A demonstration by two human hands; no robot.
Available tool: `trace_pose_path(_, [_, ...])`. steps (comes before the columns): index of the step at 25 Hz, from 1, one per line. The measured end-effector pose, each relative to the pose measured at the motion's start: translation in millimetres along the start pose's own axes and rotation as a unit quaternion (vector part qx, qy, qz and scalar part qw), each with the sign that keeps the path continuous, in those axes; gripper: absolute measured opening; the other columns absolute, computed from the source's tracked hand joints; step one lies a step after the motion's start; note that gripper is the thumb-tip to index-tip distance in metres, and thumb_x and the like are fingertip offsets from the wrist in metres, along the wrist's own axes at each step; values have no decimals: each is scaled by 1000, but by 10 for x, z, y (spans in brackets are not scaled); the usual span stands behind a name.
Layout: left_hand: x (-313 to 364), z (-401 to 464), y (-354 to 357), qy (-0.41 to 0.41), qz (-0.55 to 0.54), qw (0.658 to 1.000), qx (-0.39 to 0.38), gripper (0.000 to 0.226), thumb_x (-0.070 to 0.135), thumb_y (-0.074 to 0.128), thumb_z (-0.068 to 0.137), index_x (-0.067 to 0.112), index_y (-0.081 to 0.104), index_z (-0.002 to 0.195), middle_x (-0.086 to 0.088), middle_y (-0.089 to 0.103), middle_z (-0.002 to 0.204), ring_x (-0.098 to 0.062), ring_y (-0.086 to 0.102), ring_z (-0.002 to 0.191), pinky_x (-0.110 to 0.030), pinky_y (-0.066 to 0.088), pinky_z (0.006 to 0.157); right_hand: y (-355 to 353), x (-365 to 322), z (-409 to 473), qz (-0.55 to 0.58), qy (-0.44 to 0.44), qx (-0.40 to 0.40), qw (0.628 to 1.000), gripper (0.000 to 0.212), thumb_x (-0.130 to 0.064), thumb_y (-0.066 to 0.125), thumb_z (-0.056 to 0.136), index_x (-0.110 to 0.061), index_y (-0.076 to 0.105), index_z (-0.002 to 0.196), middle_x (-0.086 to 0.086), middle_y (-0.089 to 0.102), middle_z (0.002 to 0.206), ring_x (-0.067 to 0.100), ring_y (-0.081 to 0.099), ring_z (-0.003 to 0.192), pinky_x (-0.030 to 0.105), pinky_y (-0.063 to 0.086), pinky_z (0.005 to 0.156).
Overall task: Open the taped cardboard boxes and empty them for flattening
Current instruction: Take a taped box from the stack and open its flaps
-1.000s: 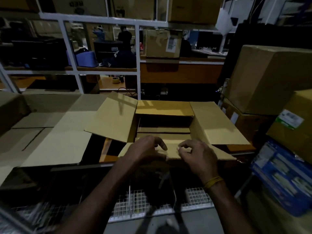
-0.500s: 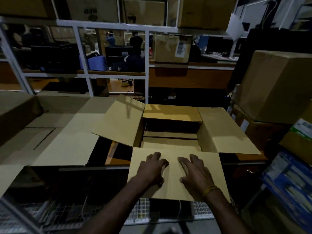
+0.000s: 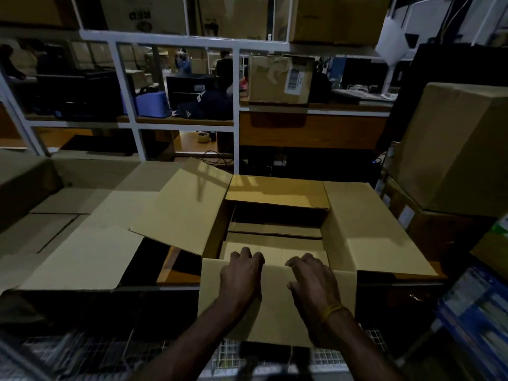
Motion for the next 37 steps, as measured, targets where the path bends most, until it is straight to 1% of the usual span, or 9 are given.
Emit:
trace_pose_path(5, [-6, 114, -6, 7, -18, 1000, 12, 29, 24, 65, 90, 30, 58, 117, 6, 56, 121, -18, 50, 110, -30, 50, 66, -13, 42, 124, 7, -27, 26, 999, 19, -31, 71, 78, -36, 61, 93, -13, 58, 93, 13, 58, 86, 30, 39, 70])
trace_pose_path(11, [-31, 208, 14, 5, -24, 1000, 7, 24, 24, 67, 87, 34, 65, 108, 13, 59, 110, -12, 52, 104, -29, 49, 65, 11, 132, 221, 53, -36, 25, 998, 23, -31, 79, 67, -37, 63, 83, -16, 60, 83, 8, 59, 77, 28, 45, 64])
trace_pose_path(15, [5, 349, -16, 1, -6, 999, -38, 24, 27, 70, 85, 35, 63, 107, 9, 60, 109, -13, 54, 100, -29, 51, 71, -66, 135, 365, 60, -70, -45, 995, 23, -48, 72, 76, -39, 61, 93, -17, 55, 90, 4, 51, 85, 26, 41, 71])
trace_pose_path(20, [-86, 569, 18, -29, -97, 970, -220, 41, 40, 84, 73, 37, 68, 110, 11, 68, 109, -10, 64, 101, -31, 54, 86, 54, 242, 558, 141, -62, -140, 978, 48, -77, 54, 77, -42, 65, 108, -19, 59, 102, 0, 55, 90, 24, 43, 70])
trace_pose_path(24, [-127, 732, 33, -46, -141, 941, -304, 43, 41, 87, 70, 36, 69, 109, 10, 70, 88, -11, 71, 85, -28, 57, 76, 167, 296, 760, 177, -48, -145, 972, 50, -73, 50, 84, -41, 62, 120, -17, 58, 119, 5, 58, 103, 31, 50, 87])
trace_pose_path(26, [-90, 844, 55, -49, -169, 924, -340, 57, 39, 88, 70, 34, 64, 122, 3, 69, 109, -15, 70, 95, -29, 58, 77, 250, 349, 966, 166, -37, -126, 977, 55, -62, 56, 89, -37, 52, 137, -11, 49, 140, 11, 53, 121, 30, 46, 96])
trace_pose_path(30, [-21, 1307, 127, 15, -107, 945, -308, 90, 39, 83, 75, 34, 35, 151, -2, 18, 163, -27, 36, 141, -43, 40, 110, 456, 467, 1486, 90, -7, -144, 985, 79, -53, 60, 91, -30, 20, 156, 0, 3, 166, 21, 13, 151, 38, 31, 115])
trace_pose_path(33, [-30, 1743, 241, 4, -46, 974, -223, 103, 43, 79, 79, 38, 12, 156, -4, -18, 164, -33, 23, 148, -49, 43, 108, 532, 487, 1798, 23, -3, -122, 992, 91, -49, 60, 93, -33, -2, 158, 2, -23, 163, 27, -11, 152, 46, 25, 118])
trace_pose_path(37, [-23, 2150, 352, 10, -42, 987, -155, 100, 50, 68, 87, 39, -4, 156, -5, -28, 161, -35, 1, 152, -51, 44, 104, 634, 476, 2043, 0, 17, -121, 992, 99, -44, 60, 94, -35, -18, 154, 1, -41, 155, 27, -24, 148, 49, 13, 120])
Point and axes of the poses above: each hand's wrist, its own z-axis towards the middle knuckle, its own y-axis out of the palm, x = y × z, the point moved 5 cm from there along z, towards the middle knuckle
